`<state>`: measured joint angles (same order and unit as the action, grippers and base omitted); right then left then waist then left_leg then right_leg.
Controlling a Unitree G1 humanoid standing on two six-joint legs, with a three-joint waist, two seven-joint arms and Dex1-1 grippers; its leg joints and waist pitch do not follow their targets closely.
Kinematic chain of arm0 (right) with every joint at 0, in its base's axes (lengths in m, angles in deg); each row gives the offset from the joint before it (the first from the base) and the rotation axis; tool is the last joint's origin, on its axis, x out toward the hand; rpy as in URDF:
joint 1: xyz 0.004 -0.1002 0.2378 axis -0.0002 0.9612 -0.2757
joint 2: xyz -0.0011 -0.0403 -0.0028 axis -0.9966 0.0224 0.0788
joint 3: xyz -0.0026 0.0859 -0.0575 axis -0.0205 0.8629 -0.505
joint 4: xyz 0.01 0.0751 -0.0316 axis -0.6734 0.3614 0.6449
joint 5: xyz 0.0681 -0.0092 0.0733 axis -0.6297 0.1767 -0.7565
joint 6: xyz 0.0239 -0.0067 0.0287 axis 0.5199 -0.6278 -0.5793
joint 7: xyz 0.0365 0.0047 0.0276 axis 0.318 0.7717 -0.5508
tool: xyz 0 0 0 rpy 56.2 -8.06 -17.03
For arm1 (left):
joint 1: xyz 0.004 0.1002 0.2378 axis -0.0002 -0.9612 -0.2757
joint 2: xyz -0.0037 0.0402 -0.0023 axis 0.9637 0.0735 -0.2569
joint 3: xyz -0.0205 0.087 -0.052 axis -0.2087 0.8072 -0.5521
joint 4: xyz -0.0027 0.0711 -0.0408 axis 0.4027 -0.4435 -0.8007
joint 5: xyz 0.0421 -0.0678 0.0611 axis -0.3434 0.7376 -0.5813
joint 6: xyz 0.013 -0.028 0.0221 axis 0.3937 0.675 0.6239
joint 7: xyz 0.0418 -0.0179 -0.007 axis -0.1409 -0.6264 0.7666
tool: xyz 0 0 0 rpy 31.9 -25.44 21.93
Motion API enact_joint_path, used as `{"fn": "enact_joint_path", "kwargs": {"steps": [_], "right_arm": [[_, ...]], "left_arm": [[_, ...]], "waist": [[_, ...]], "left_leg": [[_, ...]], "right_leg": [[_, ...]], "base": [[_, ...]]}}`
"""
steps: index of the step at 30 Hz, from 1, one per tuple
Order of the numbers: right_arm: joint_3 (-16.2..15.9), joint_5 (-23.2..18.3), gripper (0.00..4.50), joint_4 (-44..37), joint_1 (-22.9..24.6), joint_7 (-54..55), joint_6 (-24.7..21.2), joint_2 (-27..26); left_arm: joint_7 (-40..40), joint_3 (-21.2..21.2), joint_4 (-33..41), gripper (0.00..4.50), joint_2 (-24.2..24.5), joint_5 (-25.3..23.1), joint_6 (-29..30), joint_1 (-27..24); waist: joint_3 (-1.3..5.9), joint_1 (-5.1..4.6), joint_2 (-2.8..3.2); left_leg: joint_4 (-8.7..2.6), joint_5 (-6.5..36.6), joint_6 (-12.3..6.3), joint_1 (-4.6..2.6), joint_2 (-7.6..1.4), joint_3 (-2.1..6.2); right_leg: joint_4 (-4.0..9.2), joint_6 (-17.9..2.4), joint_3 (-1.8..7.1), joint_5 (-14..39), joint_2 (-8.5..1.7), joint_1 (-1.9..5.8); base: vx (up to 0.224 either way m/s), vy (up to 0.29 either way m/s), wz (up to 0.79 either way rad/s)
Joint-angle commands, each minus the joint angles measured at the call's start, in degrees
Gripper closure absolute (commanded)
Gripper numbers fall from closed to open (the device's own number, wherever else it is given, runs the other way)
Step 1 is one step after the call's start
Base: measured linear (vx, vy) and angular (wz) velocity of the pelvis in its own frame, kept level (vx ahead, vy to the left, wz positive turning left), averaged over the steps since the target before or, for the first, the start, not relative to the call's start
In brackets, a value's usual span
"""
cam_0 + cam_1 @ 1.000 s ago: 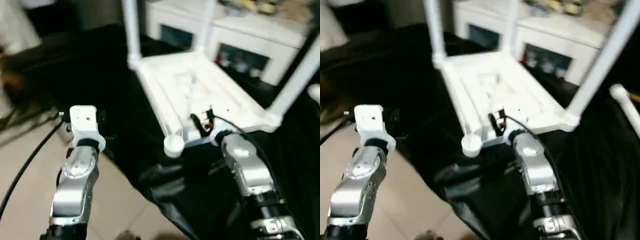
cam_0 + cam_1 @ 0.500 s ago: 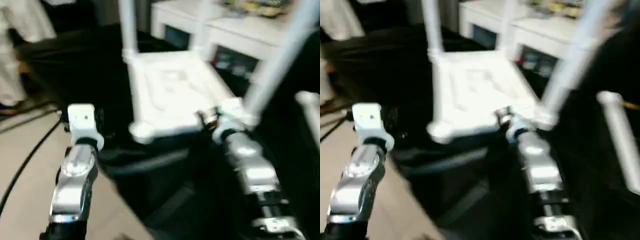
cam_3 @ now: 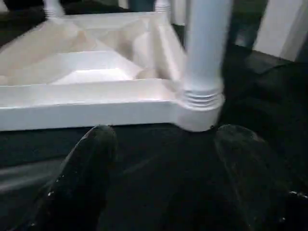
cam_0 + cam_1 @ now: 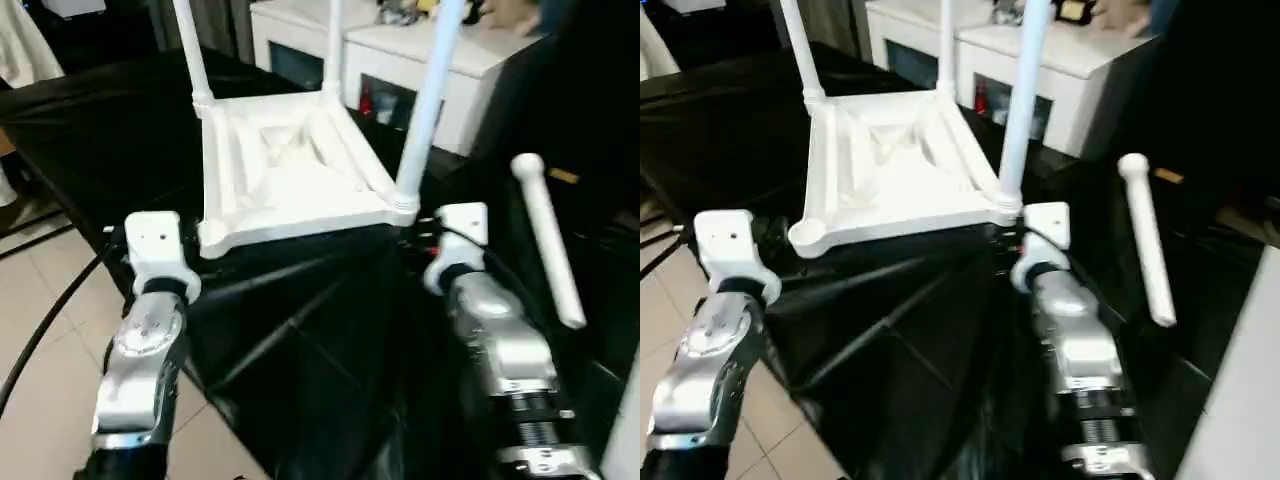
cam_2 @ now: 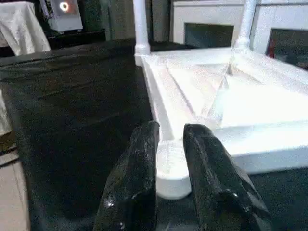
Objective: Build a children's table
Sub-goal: Move to table, then pick table leg
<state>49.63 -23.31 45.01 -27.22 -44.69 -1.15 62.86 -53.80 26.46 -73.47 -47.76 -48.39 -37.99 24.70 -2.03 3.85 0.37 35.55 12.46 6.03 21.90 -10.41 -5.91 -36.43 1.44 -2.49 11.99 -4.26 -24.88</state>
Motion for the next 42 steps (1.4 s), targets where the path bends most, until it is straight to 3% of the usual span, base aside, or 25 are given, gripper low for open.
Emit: {"fn": "enact_joint_path", "kwargs": {"steps": [1, 3, 6, 8, 9, 11, 14, 15, 16, 17, 18, 19, 20, 21, 22, 23, 24, 25, 26, 27, 28, 30, 34, 39, 42], "right_arm": [[1.95, -2.00, 0.74, -0.97, -1.04, 0.59, -0.69, 0.26], [3.34, 0.40, 0.58, 1.91, -2.54, 3.01, -1.32, 2.53], [5.84, 0.92, 0.39, 6.10, -4.60, 4.26, -0.23, 4.93], [7.77, 0.83, 0.11, 12.81, -7.88, 4.27, 2.99, 8.44], [8.25, 0.63, 0.06, 15.02, -8.90, 4.18, 4.05, 9.42], [9.21, 0.69, 0.03, 22.12, -11.99, 5.12, 7.77, 12.27], [9.79, 0.74, 0.03, 30.01, -15.18, 5.35, 11.69, 15.21], [9.90, 0.87, 0.03, 32.55, -16.15, 5.61, 12.81, 16.14], [10.80, 0.98, 0.03, 38.41, -18.14, 5.18, 15.42, 17.58], [10.90, 1.02, 0.03, 39.14, -18.36, 5.19, 15.72, 17.77], [11.38, 1.25, 0.03, 42.65, -19.43, 5.55, 17.06, 18.57], [12.16, 0.79, 0.03, 46.68, -20.64, 4.45, 18.88, 19.32], [12.66, 0.46, 0.03, 49.19, -21.40, 3.66, 20.05, 19.78], [12.70, 0.59, 0.03, 52.06, -22.19, 3.20, 20.49, 20.40], [12.49, 0.86, 0.03, 54.60, -22.90, 3.08, 20.84, 20.99], [12.39, 0.96, 0.03, 55.28, -23.11, 3.16, 20.96, 21.17], [12.11, 1.45, 0.03, 56.76, -23.57, 3.76, 21.29, 21.58], [11.68, 2.55, 0.03, 58.21, -23.96, 6.05, 21.59, 22.46], [11.55, 3.47, 0.03, 59.34, -24.30, 8.10, 22.01, 23.10], [11.59, 3.82, 0.03, 59.78, -24.45, 8.96, 22.25, 23.33], [12.09, 3.61, 0.03, 60.13, -24.53, 9.46, 22.50, 23.52], [12.51, 3.47, 0.03, 60.75, -24.70, 10.40, 23.22, 23.83], [14.92, 1.53, 0.03, 62.47, -25.21, 11.74, 27.08, 24.52], [15.69, 1.06, 0.03, 63.21, -25.27, 11.92, 28.54, 24.90], [16.62, 0.95, 0.03, 64.52, -24.54, 14.71, 23.60, 26.09]], "left_arm": [[-1.97, 0.53, 0.61, 3.29, 0.92, -0.21, 1.19, -0.29], [-6.05, 3.71, 1.70, 3.25, 2.21, 0.88, 2.47, -1.53], [-9.36, 6.25, 2.91, 3.25, 3.41, 1.68, 3.08, -2.97], [-12.69, 7.88, 4.21, 3.25, 4.77, 2.65, 3.20, -4.50], [-13.32, 8.10, 4.43, 3.25, 5.04, 2.87, 3.50, -4.69], [-15.00, 7.89, 4.91, 3.25, 5.27, 4.49, 5.03, -4.84], [-15.72, 6.95, 4.83, 3.25, 5.70, 5.24, 5.46, -4.28], [-15.85, 6.50, 4.77, 3.25, 5.90, 5.45, 5.57, -4.01], [-16.07, 5.29, 4.86, 3.25, 6.20, 6.27, 5.93, -3.45], [-16.11, 5.14, 4.89, 3.25, 6.23, 6.40, 5.98, -3.39], [-16.29, 4.58, 5.12, 3.25, 6.37, 7.07, 6.22, -3.21], [-17.08, 4.06, 5.76, 3.25, 6.70, 8.12, 6.68, -3.01], [-17.65, 3.79, 6.33, 3.25, 6.93, 8.82, 7.08, -2.93], [-19.41, 3.73, 7.68, 3.25, 7.37, 10.72, 8.42, -3.03], [-21.55, 3.85, 9.28, 3.25, 7.88, 12.92, 9.87, -3.22], [-22.31, 3.95, 9.82, 3.25, 8.06, 13.67, 10.31, -3.29], [-23.98, 4.10, 11.08, 3.25, 8.49, 15.65, 11.46, -3.44], [-25.83, 4.39, 12.99, 3.25, 9.05, 18.12, 13.22, -3.40], [-26.77, 4.35, 14.17, 3.25, 9.23, 19.55, 14.35, -3.32], [-26.95, 4.24, 14.51, 3.25, 9.21, 19.90, 14.66, -3.27], [-26.31, 3.78, 14.45, 3.25, 8.92, 19.77, 14.78, -2.95], [-25.51, 3.29, 14.16, 3.25, 8.80, 19.33, 15.05, -2.54], [-25.06, 2.59, 14.30, 3.25, 9.92, 19.31, 15.87, -2.26], [-25.57, 2.99, 15.13, 3.25, 10.75, 20.40, 17.36, -2.45], [-25.85, 3.69, 14.57, 3.25, 10.99, 20.85, 18.78, -1.45]], "waist": [[2.23, -0.35, 0.69], [2.26, -0.27, 0.52], [1.69, -0.54, 0.71], [1.71, -0.85, 0.85], [1.62, -1.00, 0.90], [1.59, -1.16, 1.10], [1.02, -1.72, 2.00], [0.58, -1.49, 2.70], [0.33, 3.78, 2.81], [0.59, 5.72, 2.95], [1.68, 2.34, -3.08], [0.61, 2.39, -2.58], [0.84, 3.18, -2.02], [1.37, 3.84, -1.23], [2.97, 4.67, 1.09], [1.93, 3.69, 0.98], [3.26, 3.67, 2.54], [2.79, 3.19, 2.35], [2.82, 3.36, 2.61], [2.89, 3.50, 2.51], [2.74, 3.55, 2.42], [2.54, 3.62, 2.95], [2.69, 3.41, 3.03], [2.97, 2.66, 3.14], [3.24, 2.69, 3.50]], "left_leg": [[-5.46, 23.84, 1.79, -0.95, -0.59, -0.57], [-5.87, 23.10, 1.23, -0.78, -0.79, -0.73], [-6.11, 28.92, 1.46, -2.09, -0.90, -1.13], [-6.24, 30.26, 1.15, -1.85, -0.92, -0.98], [-6.44, 30.71, 0.76, -1.46, -0.89, -1.01], [-6.34, 32.07, 0.30, -2.07, -0.84, -1.18], [-7.55, 37.95, -0.72, -1.74, -1.74, -0.96], [-10.61, 43.62, -1.07, 0.38, -3.62, -1.17], [-14.03, 48.52, -1.92, 6.25, -5.46, -3.58], [-13.17, 44.03, -4.23, 5.30, -5.48, -5.50], [0.63, 22.47, -1.62, -3.41, -1.90, -5.70], [7.21, 5.24, -2.26, -1.86, 0.01, -2.02], [5.08, 4.77, -2.02, 0.89, 0.46, -1.01], [2.00, 6.41, -1.10, 0.97, -0.29, -0.82], [-1.21, 9.60, 0.36, -2.75, -0.89, -1.62], [-2.03, 13.27, -0.53, -1.47, -0.46, -1.82], [-2.93, 13.77, -0.98, -1.63, -1.33, -1.45], [-3.29, 14.17, -1.76, -0.26, -1.21, -1.68], [-3.35, 13.99, -1.40, -0.03, -1.26, -1.73], [-3.22, 14.03, -1.54, -0.41, -1.29, -2.17], [-3.08, 13.70, -1.92, -0.14, -1.17, -2.60], [-3.17, 13.79, -1.99, 0.27, -1.01, -2.73], [-3.11, 11.98, -1.67, 0.55, -0.92, -2.72], [-2.85, 8.88, -2.55, 0.77, -0.88, -2.82], [-2.63, 6.57, -3.29, 0.64, -0.88, -2.85]], "right_leg": [[6.97, -2.65, 0.96, 26.71, -1.79, 2.55], [6.67, -4.45, 1.03, 21.91, -1.69, 2.84], [7.65, -4.61, 0.57, 25.81, -1.61, 2.17], [7.81, -4.45, 0.15, 26.60, -1.91, 2.76], [8.01, -3.96, -0.27, 26.60, -1.84, 3.12], [8.50, -3.82, -0.93, 27.41, -2.02, 2.96], [8.59, -2.75, -3.31, 28.26, -1.79, 4.18], [3.76, -3.42, -4.10, 23.11, -0.86, 6.75], [-7.64, -3.34, -3.07, 12.68, -0.66, 10.15], [-8.49, -2.43, -0.60, 14.08, -0.50, 8.69], [3.37, 5.25, 4.68, 49.97, -3.00, 0.33], [10.57, 2.15, 8.79, 71.62, -8.13, -1.88], [7.74, 0.21, 7.05, 62.73, -7.83, 2.06], [5.58, -1.61, 5.61, 53.74, -6.31, 2.64], [3.72, -7.33, 3.46, 30.38, -3.40, 1.94], [2.72, -9.31, 2.75, 22.41, -1.13, 1.38], [1.83, -12.48, 2.14, 10.44, -1.12, 2.49], [2.36, -14.00, 1.86, 8.25, -1.53, 3.32], [2.41, -14.15, 1.80, 8.60, -1.76, 3.47], [2.98, -14.34, 1.83, 9.23, -1.75, 3.06], [3.30, -14.00, 1.89, 9.68, -1.71, 3.18], [3.62, -12.35, 1.94, 12.57, -1.97, 3.36], [3.71, -10.61, 1.99, 12.49, -2.02, 3.50], [3.32, -12.22, 1.84, 6.67, -1.81, 3.80], [2.99, -13.66, 1.68, 2.34, -1.60, 3.99]], "base": [[-0.076, 0.033, 0.04], [-0.073, 0.035, 0.04], [-0.071, 0.047, 0.04], [-0.063, 0.042, 0.01], [-0.067, 0.042, -0.06], [-0.070, 0.038, -0.04], [-0.067, 0.016, -0.08], [-0.120, -0.023, -0.06], [-0.113, -0.094, 0.12], [-0.113, -0.094, 0.12], [-0.019, -0.189, 0.16], [0.000, -0.134, -0.11], [0.000, -0.134, -0.11], [0.000, 0.000, 0.00], [-0.019, -0.036, 0.18], [-0.019, -0.036, 0.18], [-0.055, -0.016, 0.18], [0.000, 0.000, 0.00], [0.000, 0.000, 0.00], [0.000, 0.000, 0.00], [0.000, 0.000, 0.00], [0.000, 0.000, 0.00], [0.000, 0.000, 0.00], [0.000, 0.000, 0.00], [0.000, 0.000, 0.00]]}}
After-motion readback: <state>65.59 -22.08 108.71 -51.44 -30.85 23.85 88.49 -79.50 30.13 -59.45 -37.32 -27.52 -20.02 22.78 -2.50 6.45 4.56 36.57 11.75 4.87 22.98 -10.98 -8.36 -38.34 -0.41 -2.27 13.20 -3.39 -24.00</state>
